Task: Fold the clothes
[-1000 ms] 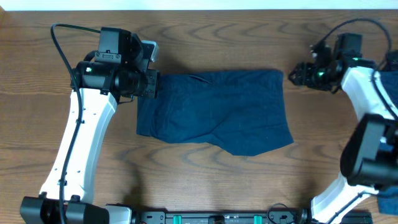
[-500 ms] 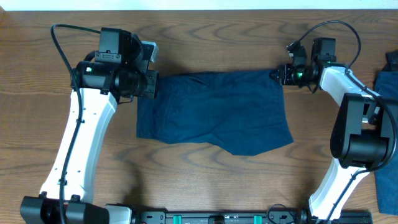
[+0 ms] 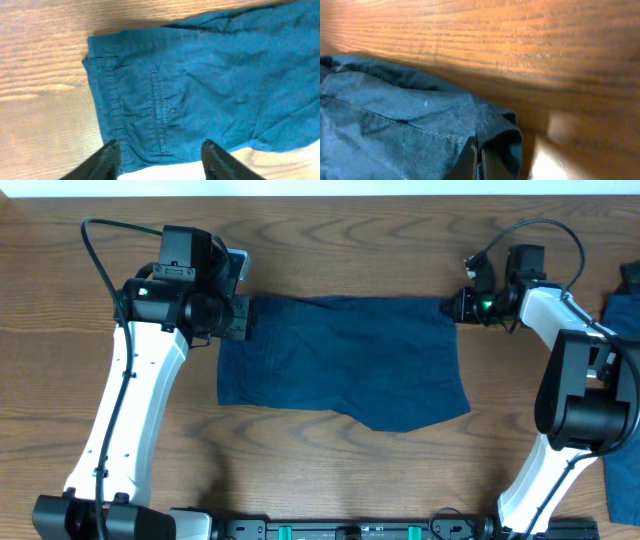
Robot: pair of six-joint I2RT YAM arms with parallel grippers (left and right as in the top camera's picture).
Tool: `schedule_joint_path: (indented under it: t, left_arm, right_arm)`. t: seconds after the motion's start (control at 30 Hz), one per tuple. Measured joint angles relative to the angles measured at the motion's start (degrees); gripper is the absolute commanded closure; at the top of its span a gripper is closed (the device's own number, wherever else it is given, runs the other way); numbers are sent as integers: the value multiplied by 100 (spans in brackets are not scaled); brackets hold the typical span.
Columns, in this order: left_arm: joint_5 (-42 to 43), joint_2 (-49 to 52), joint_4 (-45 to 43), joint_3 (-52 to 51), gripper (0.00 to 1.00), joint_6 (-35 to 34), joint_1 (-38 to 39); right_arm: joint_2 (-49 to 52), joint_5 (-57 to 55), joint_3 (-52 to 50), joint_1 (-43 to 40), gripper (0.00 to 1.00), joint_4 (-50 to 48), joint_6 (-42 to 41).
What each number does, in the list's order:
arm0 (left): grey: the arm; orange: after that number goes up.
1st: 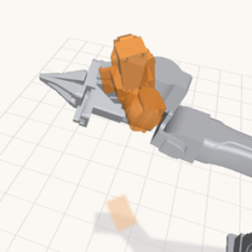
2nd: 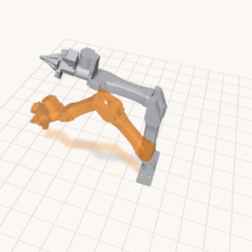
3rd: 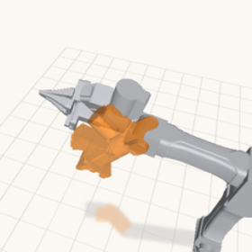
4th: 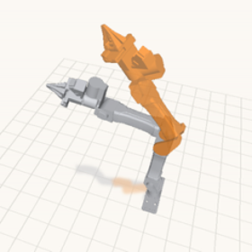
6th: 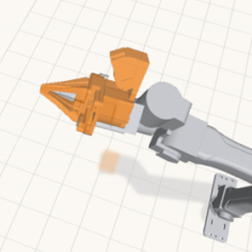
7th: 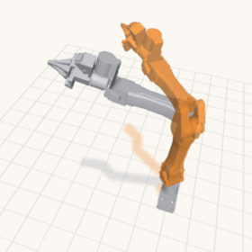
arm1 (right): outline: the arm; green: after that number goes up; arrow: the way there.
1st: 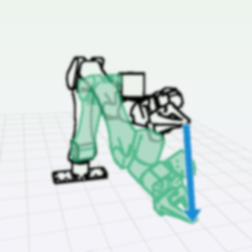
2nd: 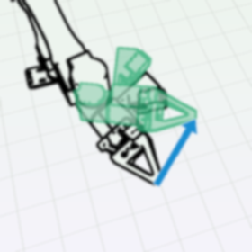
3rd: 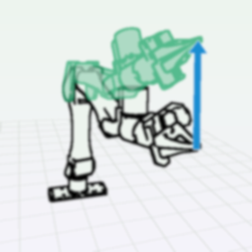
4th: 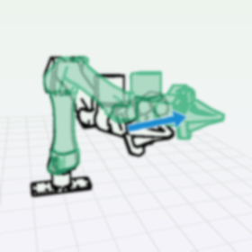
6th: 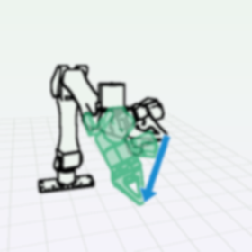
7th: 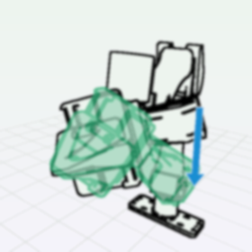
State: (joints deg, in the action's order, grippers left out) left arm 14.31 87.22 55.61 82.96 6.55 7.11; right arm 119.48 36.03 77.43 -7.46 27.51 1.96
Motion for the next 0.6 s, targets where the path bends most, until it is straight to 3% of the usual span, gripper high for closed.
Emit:
schedule_joint_path:
  t: [0.23,0.43,0.6]
  left_arm:
    - [-153,243,-446,-109,35,-26,0]
    - [-446,1034,-1436,-129,35,-26,0]
    - [-507,1738,-2083,-170,34,-26,0]
  right_arm:
    - [-833,343,-28,-210,99,374,24]
    - [-2048,151,-24,-236,99,675,42]
    - [-2203,-33,-24,-236,99,831,42]
